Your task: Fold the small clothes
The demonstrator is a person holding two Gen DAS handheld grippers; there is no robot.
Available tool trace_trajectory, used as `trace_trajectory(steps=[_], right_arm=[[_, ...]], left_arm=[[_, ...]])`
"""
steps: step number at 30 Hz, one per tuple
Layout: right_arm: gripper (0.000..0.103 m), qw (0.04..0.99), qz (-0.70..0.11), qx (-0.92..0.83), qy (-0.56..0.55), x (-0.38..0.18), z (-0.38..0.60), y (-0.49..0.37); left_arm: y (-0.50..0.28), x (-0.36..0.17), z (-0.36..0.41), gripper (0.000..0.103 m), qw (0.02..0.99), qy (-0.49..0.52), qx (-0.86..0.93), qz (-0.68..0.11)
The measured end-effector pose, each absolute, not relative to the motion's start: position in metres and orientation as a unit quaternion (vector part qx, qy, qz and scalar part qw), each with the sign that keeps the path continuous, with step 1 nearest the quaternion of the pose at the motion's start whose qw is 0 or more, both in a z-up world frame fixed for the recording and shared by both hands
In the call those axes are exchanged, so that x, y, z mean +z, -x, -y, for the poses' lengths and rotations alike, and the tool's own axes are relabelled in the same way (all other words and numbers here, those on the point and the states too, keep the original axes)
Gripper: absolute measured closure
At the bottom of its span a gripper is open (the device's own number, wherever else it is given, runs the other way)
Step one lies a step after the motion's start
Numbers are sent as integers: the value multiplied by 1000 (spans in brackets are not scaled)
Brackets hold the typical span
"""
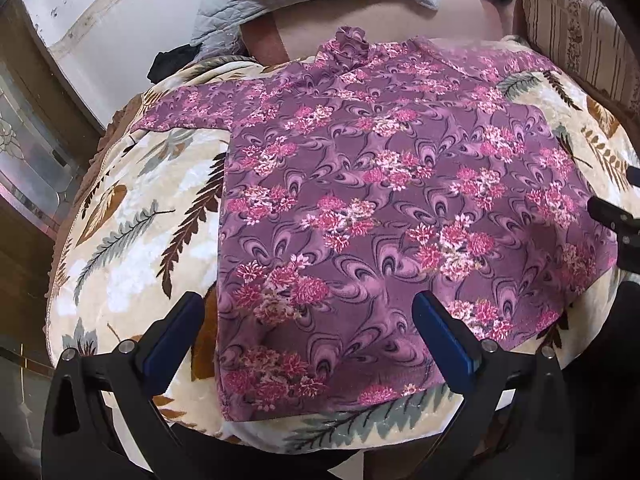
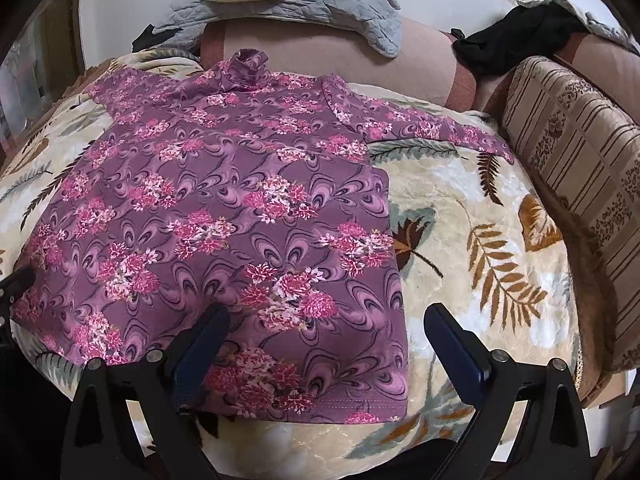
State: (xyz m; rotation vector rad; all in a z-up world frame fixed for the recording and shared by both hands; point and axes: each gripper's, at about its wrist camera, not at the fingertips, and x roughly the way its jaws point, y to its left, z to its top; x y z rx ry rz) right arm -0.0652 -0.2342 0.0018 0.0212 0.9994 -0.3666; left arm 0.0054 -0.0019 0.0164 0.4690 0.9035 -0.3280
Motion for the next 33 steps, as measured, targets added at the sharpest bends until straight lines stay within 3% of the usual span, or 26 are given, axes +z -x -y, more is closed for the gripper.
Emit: trace_trajectory(steps=[12, 33], right_arm=[[4, 863, -467, -193, 9, 10, 234, 69], [5, 861, -454, -219, -73, 4, 274, 82]], left_arm=[[-14, 24, -1, 0, 863, -206, -160, -432], [-27, 15, -13, 0, 853, -189, -136, -467]])
